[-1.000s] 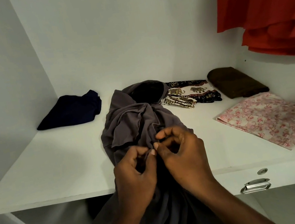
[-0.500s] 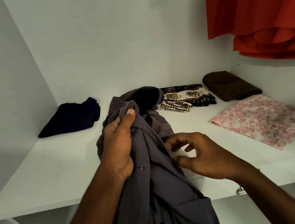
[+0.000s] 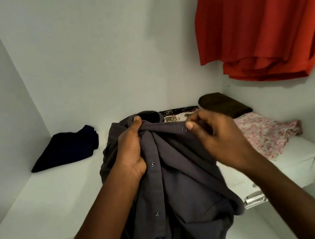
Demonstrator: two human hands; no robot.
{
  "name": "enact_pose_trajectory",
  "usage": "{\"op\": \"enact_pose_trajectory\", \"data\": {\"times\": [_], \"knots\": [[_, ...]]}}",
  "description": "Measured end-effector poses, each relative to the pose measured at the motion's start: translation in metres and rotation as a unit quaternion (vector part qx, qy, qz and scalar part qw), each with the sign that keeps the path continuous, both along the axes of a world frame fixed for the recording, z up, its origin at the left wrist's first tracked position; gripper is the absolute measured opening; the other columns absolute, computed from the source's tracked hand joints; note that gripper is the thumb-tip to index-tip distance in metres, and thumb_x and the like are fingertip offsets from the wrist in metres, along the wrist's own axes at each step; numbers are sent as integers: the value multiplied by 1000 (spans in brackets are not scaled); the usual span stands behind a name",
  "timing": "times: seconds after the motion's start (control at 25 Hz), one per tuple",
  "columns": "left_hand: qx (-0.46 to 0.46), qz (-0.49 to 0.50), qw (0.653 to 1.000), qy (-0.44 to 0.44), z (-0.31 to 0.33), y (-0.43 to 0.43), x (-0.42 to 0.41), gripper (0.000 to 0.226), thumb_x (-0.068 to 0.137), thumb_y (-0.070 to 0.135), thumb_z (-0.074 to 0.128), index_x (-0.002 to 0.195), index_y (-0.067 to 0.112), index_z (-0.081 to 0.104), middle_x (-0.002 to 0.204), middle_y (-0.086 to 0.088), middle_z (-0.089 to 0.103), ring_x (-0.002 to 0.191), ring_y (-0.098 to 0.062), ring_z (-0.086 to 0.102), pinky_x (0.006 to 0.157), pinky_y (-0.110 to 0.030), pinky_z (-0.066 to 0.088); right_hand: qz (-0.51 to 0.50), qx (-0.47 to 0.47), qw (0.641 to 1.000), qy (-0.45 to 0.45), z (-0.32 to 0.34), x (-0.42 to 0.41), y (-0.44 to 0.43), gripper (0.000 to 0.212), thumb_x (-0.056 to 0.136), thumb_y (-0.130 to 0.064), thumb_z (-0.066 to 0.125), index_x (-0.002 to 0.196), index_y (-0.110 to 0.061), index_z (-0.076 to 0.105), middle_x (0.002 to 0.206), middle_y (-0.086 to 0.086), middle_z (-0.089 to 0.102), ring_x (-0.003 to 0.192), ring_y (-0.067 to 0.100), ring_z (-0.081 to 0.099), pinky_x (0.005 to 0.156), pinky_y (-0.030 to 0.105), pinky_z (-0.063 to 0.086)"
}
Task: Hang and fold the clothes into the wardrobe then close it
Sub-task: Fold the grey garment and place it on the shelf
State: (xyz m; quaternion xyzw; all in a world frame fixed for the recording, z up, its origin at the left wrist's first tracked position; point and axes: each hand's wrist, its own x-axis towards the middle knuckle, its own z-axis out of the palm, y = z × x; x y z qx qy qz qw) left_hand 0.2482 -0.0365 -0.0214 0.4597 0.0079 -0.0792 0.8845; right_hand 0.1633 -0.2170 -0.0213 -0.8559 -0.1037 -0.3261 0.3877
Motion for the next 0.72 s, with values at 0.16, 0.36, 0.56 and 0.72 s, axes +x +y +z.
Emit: {"op": "enact_pose_trajectory", "data": {"times": [0.16,0.36,0.56,0.72], "knots": [[24,23,999,11,-6,-9,25,28,101,34,65,102,7,72,105,-17,75,88,-27,73,71,-35,61,-48,-109,988,103,46,-14,6,23,91,-46,71,86,-24,70,70,-6,65,63,6,59,58,29,45],[33,-94,993,56,-39,5,14,28,103,33,61,110,8,71,97,-11,77,79,-18,74,62,-31,61,-40,41,970,238,-44,-10,59,30,81,-51,79,99,-26,78,91,-14,76,84,-1,69,73,25,52],[151,-123,978,-71,-83,43,-25,21,96,20,71,116,14,73,115,-10,77,105,-18,73,92,-32,59,-80,235,938,243,-87,-3,87,21,85,-48,76,92,-29,81,90,-8,78,88,17,74,89,49,60],[346,-39,919,-187,-119,60,-50,16,87,26,81,102,24,76,94,10,78,92,-9,74,89,-41,61,-29,268,937,224,-90,-19,94,12,97,-19,68,102,-16,78,95,1,79,94,18,75,94,48,59]]}}
